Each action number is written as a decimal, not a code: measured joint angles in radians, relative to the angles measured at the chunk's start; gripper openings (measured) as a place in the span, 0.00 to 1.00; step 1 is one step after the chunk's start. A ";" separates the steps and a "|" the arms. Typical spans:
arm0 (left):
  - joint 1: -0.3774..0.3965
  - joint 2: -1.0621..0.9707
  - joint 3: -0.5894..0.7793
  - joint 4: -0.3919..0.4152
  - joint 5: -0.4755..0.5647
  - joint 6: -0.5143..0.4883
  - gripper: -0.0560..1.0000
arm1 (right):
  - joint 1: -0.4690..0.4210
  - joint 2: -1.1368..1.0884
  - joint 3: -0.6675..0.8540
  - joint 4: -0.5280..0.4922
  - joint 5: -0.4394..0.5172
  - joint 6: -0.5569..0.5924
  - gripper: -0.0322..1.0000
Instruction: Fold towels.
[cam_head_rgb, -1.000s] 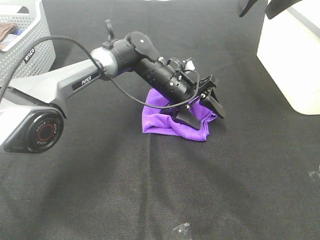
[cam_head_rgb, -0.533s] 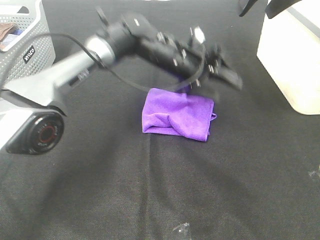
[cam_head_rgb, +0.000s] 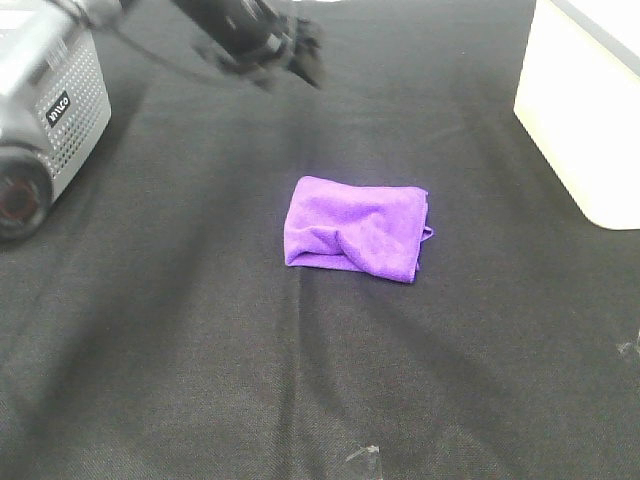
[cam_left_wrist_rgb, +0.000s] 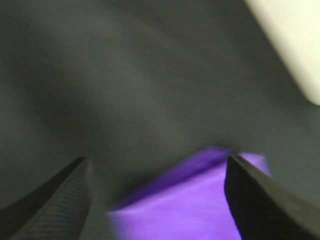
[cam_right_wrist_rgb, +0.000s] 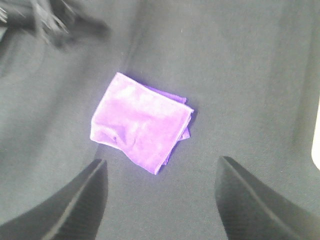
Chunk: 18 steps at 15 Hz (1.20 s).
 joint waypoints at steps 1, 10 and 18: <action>0.001 -0.022 0.000 0.059 -0.001 -0.005 0.69 | 0.000 -0.005 0.000 0.000 0.000 0.000 0.61; 0.070 -0.178 0.085 0.144 -0.002 -0.038 0.69 | 0.000 -0.057 0.000 -0.081 0.000 0.000 0.61; 0.221 -0.971 1.072 0.239 0.003 -0.030 0.69 | 0.000 -0.248 0.109 -0.124 -0.001 0.000 0.61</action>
